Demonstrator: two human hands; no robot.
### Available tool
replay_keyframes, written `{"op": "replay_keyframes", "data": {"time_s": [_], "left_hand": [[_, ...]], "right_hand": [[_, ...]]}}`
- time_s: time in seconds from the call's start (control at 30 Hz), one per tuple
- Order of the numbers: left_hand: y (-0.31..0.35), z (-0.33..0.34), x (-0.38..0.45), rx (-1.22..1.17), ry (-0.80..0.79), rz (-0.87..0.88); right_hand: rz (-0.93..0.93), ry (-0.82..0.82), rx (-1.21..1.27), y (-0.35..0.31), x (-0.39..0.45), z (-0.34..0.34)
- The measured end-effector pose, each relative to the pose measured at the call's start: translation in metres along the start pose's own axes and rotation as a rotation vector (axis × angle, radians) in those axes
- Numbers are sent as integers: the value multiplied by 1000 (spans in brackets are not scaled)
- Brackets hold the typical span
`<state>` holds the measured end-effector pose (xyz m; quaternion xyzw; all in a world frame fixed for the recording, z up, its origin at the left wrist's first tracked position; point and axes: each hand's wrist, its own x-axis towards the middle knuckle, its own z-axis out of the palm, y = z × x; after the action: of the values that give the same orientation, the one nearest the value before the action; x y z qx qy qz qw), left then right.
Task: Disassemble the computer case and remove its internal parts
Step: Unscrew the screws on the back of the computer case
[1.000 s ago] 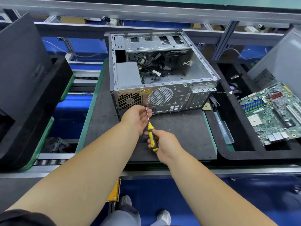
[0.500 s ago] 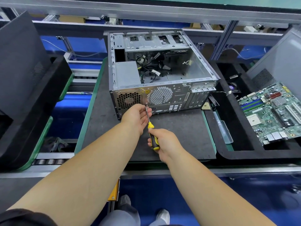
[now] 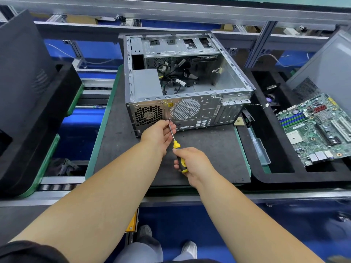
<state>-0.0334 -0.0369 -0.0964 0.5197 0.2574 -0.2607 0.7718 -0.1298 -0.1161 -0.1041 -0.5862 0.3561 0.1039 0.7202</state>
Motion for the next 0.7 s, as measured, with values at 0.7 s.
{"op": "replay_keyframes", "data": {"time_s": [0.7], "left_hand": [[-3,5,3,-231,-62,-104]], "right_hand": [[-165,121,-170,7,-4,-17]]}}
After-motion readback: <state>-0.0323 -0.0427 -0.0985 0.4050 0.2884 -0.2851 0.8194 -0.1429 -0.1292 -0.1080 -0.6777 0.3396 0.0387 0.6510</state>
